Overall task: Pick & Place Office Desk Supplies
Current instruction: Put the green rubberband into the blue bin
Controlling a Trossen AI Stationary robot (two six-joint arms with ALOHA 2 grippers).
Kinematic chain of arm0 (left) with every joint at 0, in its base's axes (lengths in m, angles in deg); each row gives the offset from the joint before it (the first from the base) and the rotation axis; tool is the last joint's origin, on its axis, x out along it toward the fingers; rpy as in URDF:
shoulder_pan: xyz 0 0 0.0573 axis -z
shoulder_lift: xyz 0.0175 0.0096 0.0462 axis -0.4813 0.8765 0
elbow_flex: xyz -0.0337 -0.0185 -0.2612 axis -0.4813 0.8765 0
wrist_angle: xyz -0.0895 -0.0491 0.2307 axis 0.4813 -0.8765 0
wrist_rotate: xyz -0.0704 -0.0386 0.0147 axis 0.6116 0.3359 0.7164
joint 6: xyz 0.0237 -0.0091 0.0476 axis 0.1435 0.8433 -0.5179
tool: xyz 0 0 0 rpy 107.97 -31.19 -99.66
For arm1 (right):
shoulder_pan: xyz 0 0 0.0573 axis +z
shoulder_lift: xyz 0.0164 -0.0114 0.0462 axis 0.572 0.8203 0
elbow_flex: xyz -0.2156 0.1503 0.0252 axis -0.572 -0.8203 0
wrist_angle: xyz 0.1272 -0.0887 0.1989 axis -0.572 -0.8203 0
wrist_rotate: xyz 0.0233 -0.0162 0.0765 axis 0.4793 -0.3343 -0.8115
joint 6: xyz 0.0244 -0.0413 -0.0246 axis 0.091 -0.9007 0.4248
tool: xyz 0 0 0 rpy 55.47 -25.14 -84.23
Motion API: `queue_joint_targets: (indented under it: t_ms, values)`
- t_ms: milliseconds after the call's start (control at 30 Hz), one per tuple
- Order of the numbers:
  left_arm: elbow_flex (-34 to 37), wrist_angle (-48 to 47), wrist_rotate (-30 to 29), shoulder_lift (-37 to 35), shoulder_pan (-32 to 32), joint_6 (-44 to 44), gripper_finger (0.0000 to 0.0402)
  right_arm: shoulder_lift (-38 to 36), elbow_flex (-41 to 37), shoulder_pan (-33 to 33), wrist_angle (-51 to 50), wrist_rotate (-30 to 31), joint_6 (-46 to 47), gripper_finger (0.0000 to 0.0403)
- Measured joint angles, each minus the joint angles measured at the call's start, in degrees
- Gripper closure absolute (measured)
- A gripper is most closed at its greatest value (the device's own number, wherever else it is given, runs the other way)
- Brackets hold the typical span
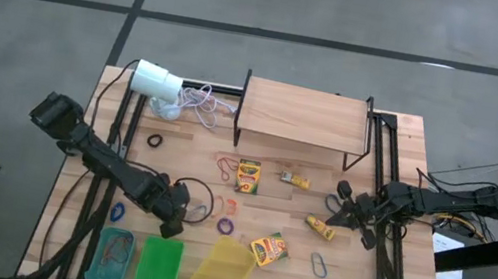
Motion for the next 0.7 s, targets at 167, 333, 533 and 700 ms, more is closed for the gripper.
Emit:
queue_joint_targets:
  t_ms: [167, 333, 533, 700]
  values:
    - [0.2, 0.2, -0.2, 0.0, 0.0, 2.3, 0.0395, 0.0, 0.0, 0.0, 0.0, 0.0, 0.0, 0.0394]
    - [0.4, 0.3, 0.2, 0.0, 0.1, 3.9, 0.0374, 0.0, 0.0, 0.0, 0.0, 0.0, 0.0, 0.0394]
    - [0.5, 1.4, 0.5, 0.0, 1.1, 1.1, 0.0337, 0.0, 0.0, 0.0, 0.0, 0.0, 0.0, 0.0394]
    - [0.5, 2.3, 1.1, 0.0, 1.2, 0.5, 0.0297, 0.0, 0.0, 0.0, 0.0, 0.0, 0.0, 0.0394]
